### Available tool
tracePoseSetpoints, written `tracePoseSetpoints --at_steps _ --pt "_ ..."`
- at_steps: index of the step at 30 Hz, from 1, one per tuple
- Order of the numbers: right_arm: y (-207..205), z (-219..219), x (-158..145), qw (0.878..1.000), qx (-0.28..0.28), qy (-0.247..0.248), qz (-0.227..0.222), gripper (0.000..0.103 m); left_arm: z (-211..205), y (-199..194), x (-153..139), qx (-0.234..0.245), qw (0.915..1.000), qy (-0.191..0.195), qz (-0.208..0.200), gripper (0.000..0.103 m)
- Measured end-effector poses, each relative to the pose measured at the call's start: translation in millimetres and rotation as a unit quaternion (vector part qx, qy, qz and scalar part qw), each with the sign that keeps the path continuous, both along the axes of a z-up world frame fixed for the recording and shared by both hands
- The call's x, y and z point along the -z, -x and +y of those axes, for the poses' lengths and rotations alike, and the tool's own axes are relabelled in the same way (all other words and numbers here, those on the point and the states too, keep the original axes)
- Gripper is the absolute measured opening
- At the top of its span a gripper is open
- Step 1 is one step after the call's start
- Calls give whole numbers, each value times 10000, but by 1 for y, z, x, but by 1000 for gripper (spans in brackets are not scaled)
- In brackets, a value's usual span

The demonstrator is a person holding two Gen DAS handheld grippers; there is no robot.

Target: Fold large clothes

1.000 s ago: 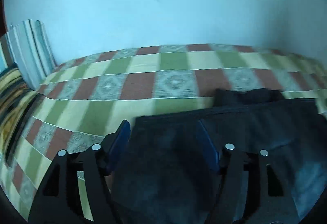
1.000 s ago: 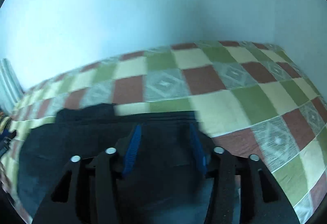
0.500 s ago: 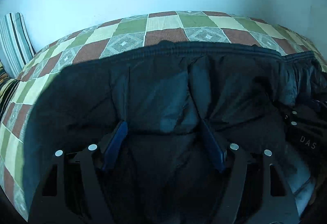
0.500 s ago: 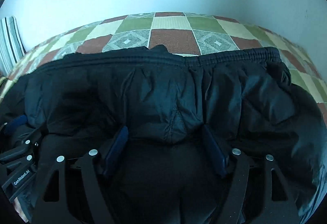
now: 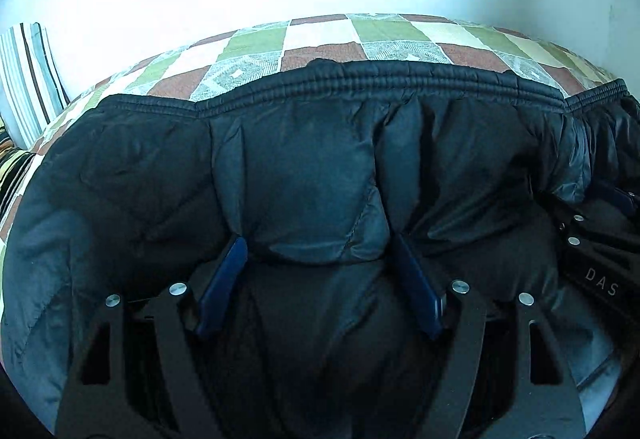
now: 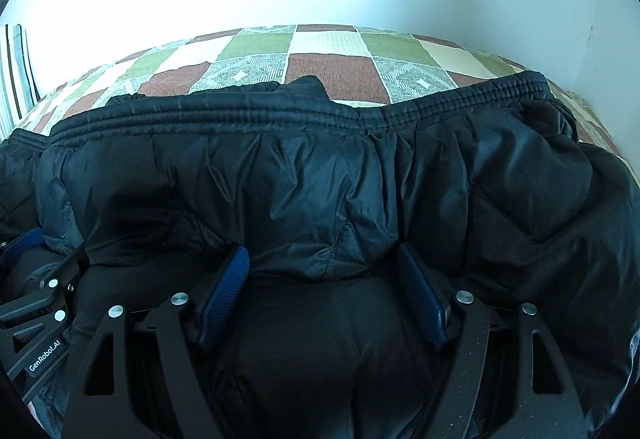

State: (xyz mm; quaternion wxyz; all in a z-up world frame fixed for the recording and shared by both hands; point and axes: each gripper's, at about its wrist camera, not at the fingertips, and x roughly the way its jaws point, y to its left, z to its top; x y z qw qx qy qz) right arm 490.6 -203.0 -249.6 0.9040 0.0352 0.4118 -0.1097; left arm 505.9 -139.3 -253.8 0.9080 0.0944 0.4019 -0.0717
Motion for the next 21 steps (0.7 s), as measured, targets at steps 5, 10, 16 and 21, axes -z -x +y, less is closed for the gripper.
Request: tracePoseSetpoints --at_steps 5,10,16,21 --pt "-1 1 0 10000 3 31 10 75 2 -2 1 25 10000 67 50 75" --pt "-1 1 1 10000 14 63 13 75 3 -4 2 49 9999 109 83 75" --pt "-2 1 0 10000 16 69 13 75 4 -4 2 68 9998 153 90 75" --pt "-1 2 0 10000 14 67 8 75 4 -4 2 79 9998 180 90 75"
